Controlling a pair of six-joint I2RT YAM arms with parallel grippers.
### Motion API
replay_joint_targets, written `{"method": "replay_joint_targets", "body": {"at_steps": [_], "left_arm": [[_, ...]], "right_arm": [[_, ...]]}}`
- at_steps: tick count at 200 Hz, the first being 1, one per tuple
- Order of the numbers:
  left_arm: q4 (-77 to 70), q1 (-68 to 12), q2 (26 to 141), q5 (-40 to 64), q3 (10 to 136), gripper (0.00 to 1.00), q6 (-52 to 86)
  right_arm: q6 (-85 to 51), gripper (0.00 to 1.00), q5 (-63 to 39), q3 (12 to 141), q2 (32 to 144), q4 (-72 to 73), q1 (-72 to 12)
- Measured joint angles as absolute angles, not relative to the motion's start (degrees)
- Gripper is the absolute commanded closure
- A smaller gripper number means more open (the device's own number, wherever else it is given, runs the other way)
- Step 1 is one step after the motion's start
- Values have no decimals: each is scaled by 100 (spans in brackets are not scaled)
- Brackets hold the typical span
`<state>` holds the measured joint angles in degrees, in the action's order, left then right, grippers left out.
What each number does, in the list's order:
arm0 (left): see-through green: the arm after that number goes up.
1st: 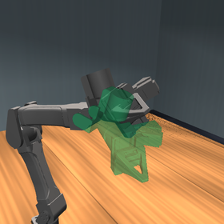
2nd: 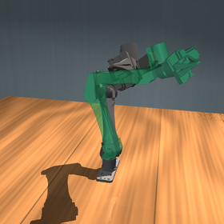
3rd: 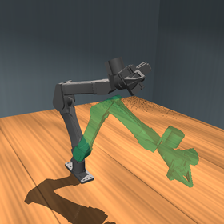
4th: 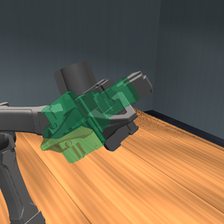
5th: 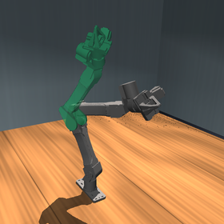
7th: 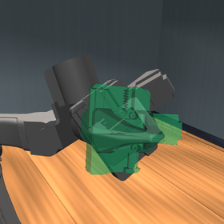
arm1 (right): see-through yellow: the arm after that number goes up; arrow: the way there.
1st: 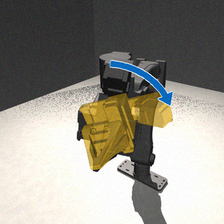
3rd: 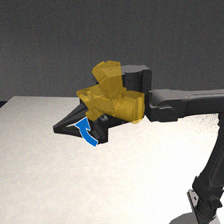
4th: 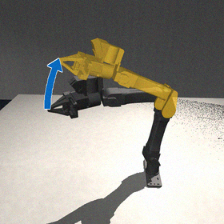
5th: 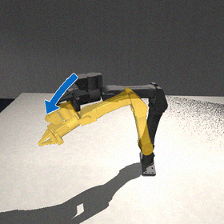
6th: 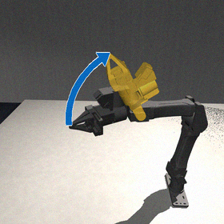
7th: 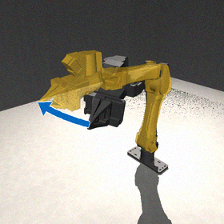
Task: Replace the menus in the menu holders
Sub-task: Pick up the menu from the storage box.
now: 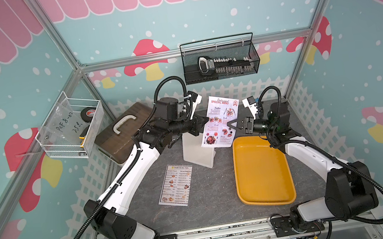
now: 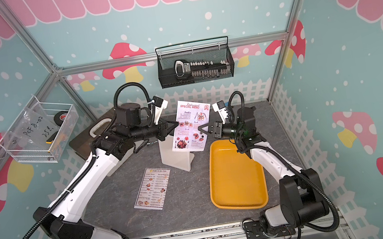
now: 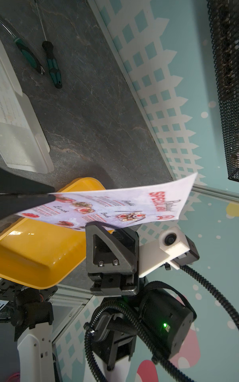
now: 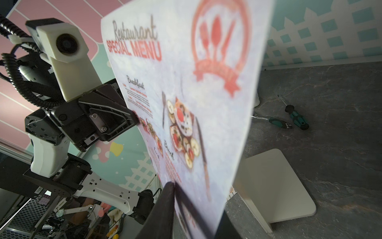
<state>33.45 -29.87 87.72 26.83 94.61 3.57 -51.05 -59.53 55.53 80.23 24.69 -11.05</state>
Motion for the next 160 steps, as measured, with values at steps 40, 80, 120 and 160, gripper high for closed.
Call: {"method": "replay_joint_targets", "body": {"at_steps": [40, 80, 120, 160], "left_arm": [[3310, -2974, 8772, 2681, 9408, 100, 318], [3177, -2965, 8774, 2637, 9321, 100, 346], [2998, -2965, 8774, 2589, 9249, 88, 454], [2877, -2963, 8774, 2377, 9216, 66, 615]], "right_arm": [[-5100, 83, -5942, 5625, 8023, 2445, -1105], [-5103, 88, -5935, 5625, 8020, 2434, -1105], [-5096, 93, -5927, 5638, 7985, 2322, -1105], [-4963, 100, -5815, 5732, 7832, 1994, -1105]]}}
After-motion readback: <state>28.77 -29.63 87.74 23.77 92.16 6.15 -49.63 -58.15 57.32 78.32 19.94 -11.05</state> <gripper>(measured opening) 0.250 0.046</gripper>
